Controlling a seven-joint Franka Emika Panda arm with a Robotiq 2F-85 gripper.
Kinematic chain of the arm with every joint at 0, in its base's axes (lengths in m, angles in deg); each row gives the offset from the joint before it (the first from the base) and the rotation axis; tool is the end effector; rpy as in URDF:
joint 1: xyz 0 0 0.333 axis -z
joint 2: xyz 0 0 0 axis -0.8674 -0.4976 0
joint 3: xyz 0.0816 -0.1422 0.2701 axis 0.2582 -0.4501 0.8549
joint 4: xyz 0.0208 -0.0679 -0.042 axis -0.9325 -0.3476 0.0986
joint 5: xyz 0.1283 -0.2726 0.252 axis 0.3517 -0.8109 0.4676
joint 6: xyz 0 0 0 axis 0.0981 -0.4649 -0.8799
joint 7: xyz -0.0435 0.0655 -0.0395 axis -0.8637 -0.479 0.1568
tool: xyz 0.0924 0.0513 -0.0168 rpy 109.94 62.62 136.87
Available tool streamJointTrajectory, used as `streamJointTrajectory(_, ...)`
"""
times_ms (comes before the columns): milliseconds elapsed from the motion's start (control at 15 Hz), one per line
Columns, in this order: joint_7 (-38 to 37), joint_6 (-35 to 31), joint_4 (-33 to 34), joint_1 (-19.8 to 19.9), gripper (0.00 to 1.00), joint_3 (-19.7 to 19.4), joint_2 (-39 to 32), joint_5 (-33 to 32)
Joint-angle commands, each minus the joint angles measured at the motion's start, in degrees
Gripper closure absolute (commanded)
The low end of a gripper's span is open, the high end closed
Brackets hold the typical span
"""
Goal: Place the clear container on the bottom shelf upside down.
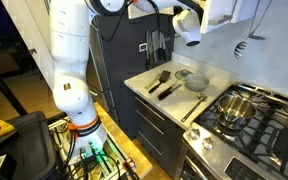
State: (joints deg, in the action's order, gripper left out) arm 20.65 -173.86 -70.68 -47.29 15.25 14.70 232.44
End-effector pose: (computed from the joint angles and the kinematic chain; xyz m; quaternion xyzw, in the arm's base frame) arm 0.6681 -0.0454 0.5317 -0.3758 0.1098 -0.4424 0.8068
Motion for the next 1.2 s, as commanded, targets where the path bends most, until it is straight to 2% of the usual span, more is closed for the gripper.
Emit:
streamJointTrajectory(0,0.49,-0.84,-0.21,-3.94,0.00,-4.67,0.96,-1.16)
streamJointTrajectory(267,2.67,-2.32,0.11,-6.05,0.00,-7.23,1.72,-4.63)
streamJointTrajectory(667,5.46,-3.92,1.23,-6.76,0.00,-9.23,3.21,-9.40)
streamJointTrajectory(1133,5.79,-11.43,1.78,-7.06,0.00,-10.23,4.62,-19.02)
